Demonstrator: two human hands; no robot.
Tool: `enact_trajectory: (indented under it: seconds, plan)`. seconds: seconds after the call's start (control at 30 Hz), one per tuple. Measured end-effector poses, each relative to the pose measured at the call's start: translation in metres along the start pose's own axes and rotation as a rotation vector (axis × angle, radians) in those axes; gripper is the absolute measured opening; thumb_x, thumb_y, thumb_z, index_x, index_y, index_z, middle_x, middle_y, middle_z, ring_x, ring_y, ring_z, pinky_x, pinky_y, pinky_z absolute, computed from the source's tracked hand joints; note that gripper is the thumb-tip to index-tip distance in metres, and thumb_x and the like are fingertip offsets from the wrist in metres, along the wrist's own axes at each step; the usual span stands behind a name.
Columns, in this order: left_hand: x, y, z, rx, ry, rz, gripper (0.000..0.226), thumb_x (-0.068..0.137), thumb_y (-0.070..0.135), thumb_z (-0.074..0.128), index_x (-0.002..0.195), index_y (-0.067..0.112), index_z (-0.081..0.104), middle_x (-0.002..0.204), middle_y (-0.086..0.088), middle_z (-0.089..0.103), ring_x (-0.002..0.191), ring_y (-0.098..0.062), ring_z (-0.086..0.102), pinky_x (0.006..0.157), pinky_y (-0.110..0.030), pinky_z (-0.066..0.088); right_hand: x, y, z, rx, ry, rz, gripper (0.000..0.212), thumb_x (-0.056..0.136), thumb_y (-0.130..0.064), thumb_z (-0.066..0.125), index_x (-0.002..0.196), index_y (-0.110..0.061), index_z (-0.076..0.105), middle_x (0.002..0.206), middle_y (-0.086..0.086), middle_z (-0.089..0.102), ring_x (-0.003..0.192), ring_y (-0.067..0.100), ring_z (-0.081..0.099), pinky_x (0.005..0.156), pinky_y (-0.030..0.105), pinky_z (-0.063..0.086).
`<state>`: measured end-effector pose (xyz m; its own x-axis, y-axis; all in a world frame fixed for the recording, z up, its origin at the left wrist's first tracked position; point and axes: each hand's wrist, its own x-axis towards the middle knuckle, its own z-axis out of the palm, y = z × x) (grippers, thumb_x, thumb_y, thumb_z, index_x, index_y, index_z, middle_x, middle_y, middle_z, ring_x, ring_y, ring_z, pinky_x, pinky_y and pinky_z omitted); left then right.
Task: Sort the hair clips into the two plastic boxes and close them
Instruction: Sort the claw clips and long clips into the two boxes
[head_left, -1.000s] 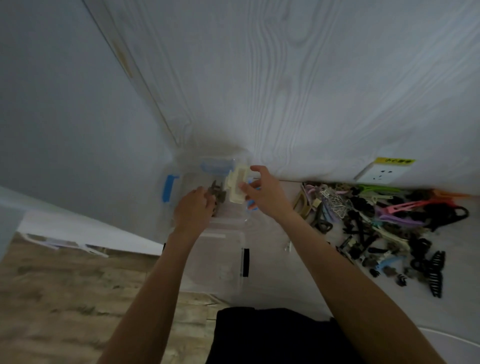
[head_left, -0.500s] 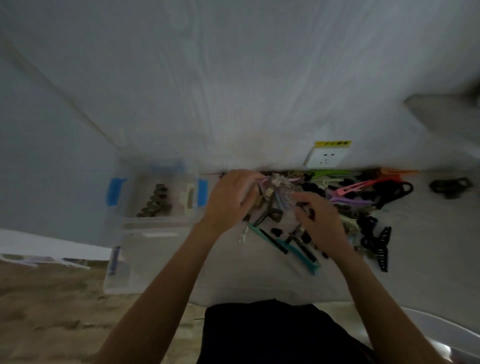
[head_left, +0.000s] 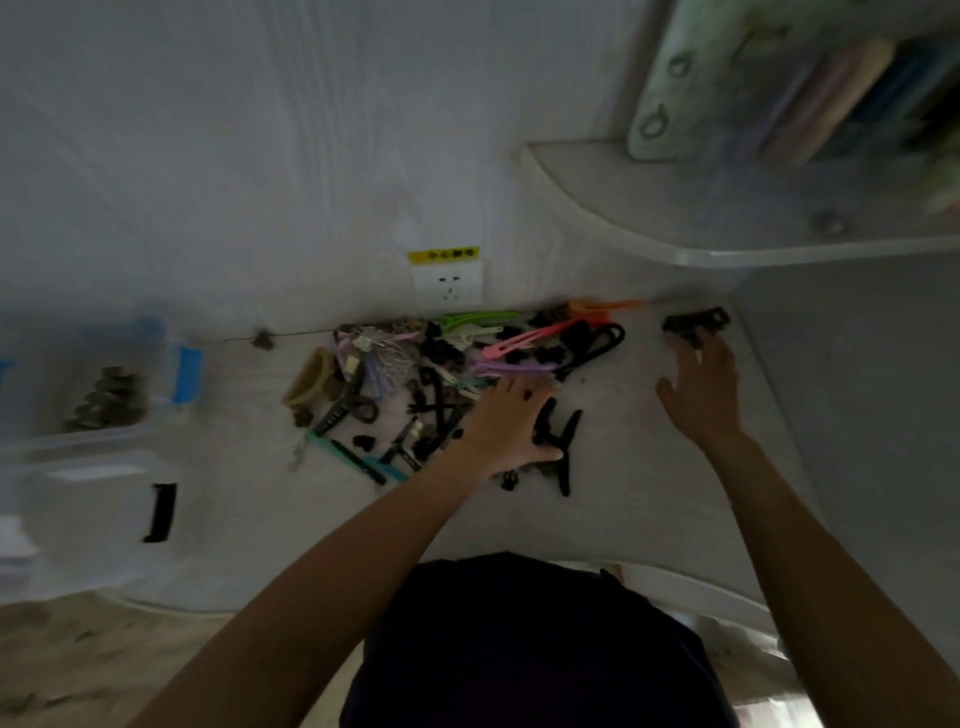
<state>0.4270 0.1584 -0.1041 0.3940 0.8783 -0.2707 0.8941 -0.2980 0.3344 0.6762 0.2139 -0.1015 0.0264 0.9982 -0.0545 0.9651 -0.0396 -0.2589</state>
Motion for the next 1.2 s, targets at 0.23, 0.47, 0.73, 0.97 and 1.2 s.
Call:
enact_trajectory:
  seconds: [0.23,0.47,0.73,0.97,1.2]
  plan:
    - [0.027,0.015,0.005,0.010,0.052,-0.057,0.067,0.082,0.055,0.058,0.136,0.021,0.038,0.141,-0.010,0.037,0.131,-0.031,0.031,0.108,-0.042,0.031,0.050,0.039,-0.005,-0.136,-0.182,0.045,0.076,0.086,-0.028,0.060,0.147,-0.019,0.016,0.156,0.017,-0.002,0.141,0.043,0.000,0.116,0.051,0.008]
    - [0.034,0.030,0.007,0.010,0.156,0.045,0.050,0.087,0.028,0.061,0.133,0.022,0.045,0.140,-0.008,0.040,0.129,-0.030,0.033,0.107,-0.042,0.031,0.025,0.042,0.001,-0.063,-0.173,-0.112,0.056,0.084,-0.019,0.061,0.135,-0.010,0.039,0.141,0.020,0.033,0.110,0.041,0.047,0.089,0.045,0.042]
    - [0.034,0.030,0.001,0.179,-0.077,0.306,0.050,0.071,0.013,0.062,0.121,0.021,0.059,0.138,0.001,0.048,0.138,-0.021,0.028,0.116,-0.043,0.008,-0.016,0.025,0.000,-0.183,-0.136,-0.197,0.038,0.087,-0.040,0.058,0.116,-0.015,0.060,0.108,0.014,0.061,0.098,0.032,0.053,0.079,0.035,0.036]
    - [0.031,0.025,-0.003,0.124,0.095,0.385,0.037,0.076,0.020,0.069,0.113,0.016,0.065,0.116,-0.005,0.065,0.117,-0.027,0.052,0.103,-0.040,0.034,-0.044,0.008,0.003,0.043,-0.157,-0.143,0.038,0.081,-0.031,0.068,0.105,-0.006,0.052,0.109,0.018,0.052,0.097,0.033,0.050,0.073,0.038,0.044]
    - [-0.007,0.033,-0.019,-0.438,0.500,0.211,0.024,0.091,0.023,0.054,0.111,0.012,0.063,0.105,-0.004,0.067,0.096,-0.019,0.061,0.084,-0.029,0.046,-0.069,-0.010,0.017,0.335,-0.184,-0.045,0.057,0.084,-0.025,0.065,0.134,-0.021,0.037,0.124,0.017,0.050,0.107,0.034,0.053,0.085,0.042,0.047]
